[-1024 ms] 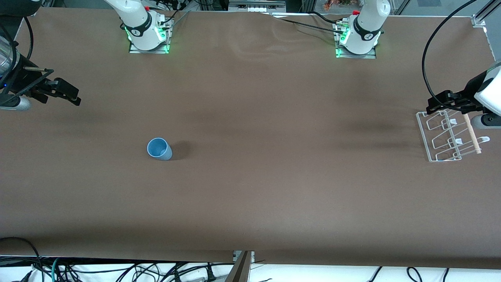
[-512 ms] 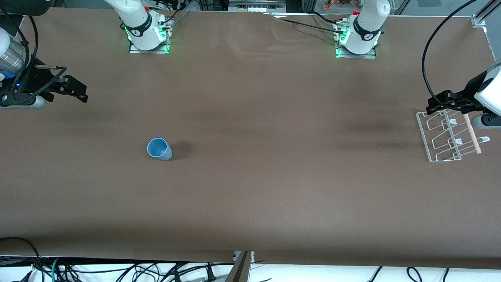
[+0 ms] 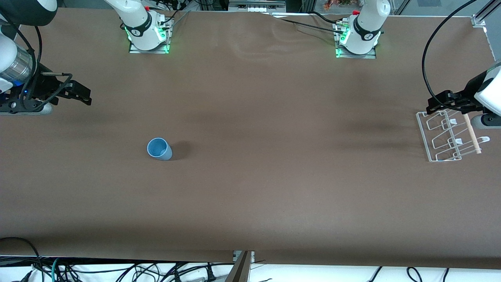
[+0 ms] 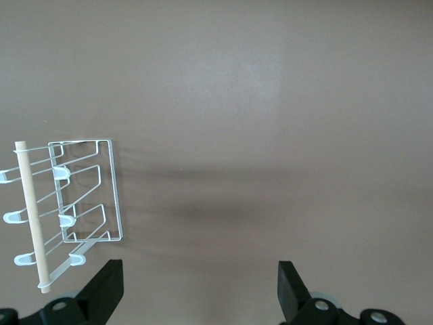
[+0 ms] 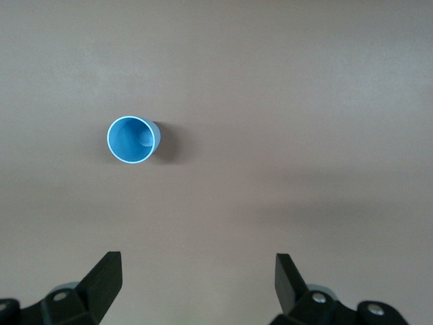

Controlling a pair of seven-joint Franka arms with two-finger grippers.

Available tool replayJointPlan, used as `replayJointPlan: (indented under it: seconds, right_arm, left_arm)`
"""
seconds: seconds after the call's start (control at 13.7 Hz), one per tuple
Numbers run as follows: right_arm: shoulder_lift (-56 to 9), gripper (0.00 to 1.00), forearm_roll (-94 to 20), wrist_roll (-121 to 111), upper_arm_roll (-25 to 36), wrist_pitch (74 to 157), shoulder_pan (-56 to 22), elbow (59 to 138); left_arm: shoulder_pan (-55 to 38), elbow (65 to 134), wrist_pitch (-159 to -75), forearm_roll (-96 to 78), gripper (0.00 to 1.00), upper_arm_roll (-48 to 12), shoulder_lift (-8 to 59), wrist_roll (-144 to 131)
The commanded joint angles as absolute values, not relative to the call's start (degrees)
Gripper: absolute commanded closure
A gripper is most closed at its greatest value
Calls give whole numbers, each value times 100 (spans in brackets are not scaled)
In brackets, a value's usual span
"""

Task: Transfer cup to left arm and place on rack
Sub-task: 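Reach the right gripper to the blue cup and grasp its side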

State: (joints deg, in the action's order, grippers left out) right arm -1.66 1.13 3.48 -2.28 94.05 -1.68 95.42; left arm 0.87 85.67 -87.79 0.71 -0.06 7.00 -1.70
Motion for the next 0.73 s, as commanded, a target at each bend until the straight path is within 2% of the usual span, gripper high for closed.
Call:
replayJointPlan:
  seconds: [0.0, 0.22, 0.44, 0.66]
  right_arm:
    - [-193, 0, 123, 334, -255, 9413, -167, 9571]
    - [-543, 0, 88, 343, -272, 9544, -271, 9633]
    - [-1010, 0, -439, 343, -237, 9834, -290, 9729]
    - [-1378, 0, -431, 334, -237, 10675, -316, 10159]
  left_arm:
    - [123, 8473, -8780, -62, 0, -9, 729, -61]
    - [123, 8473, -8772, -62, 0, -9, 729, -62]
    - [123, 8464, -8780, -62, 0, -9, 729, -62]
    - [114, 8473, -8780, -62, 0, -9, 729, -62]
